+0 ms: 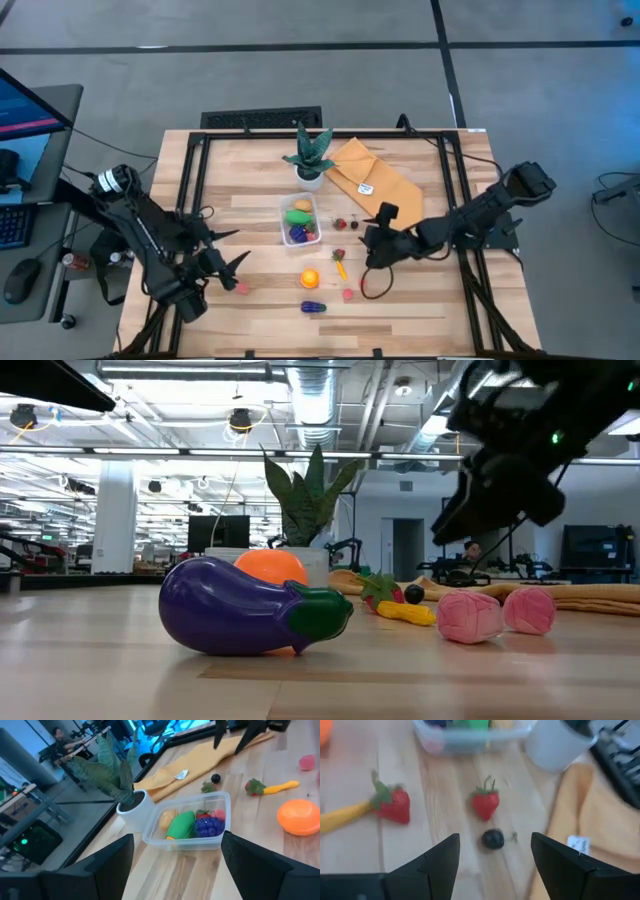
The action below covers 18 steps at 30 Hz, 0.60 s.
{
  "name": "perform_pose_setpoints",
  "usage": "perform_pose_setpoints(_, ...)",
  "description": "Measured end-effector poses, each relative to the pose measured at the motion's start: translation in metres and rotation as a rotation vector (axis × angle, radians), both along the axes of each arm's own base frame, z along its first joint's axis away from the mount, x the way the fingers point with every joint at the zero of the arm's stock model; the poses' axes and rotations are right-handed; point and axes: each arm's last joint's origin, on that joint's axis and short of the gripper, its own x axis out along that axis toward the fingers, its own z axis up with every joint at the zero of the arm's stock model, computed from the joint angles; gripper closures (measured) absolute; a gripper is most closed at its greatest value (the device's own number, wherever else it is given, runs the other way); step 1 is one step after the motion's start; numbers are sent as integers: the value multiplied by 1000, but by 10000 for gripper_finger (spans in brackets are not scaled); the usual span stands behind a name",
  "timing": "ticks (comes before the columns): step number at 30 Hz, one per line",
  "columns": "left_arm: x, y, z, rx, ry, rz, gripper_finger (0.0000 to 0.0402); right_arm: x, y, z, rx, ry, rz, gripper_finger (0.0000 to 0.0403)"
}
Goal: Pick and placing Produce into tupperware
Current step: Put the cherry into the transparent bin
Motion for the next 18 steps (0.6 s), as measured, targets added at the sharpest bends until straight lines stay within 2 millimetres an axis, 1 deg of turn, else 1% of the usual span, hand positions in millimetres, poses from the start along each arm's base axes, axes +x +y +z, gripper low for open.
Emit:
perform_pose_setpoints(7, -4, -3, 0, 6, 1, -25, 111, -7, -21, -24, 120, -60, 19, 163)
perform_pose_setpoints(14, -4, -2, 0, 12, 4, -25, 111, -6, -40, -31, 207, -119, 49, 164)
perform_pose_setpoints(18, -4, -2, 0, 13, 4, -26, 111, -5, -48, -32, 233, -117, 49, 182)
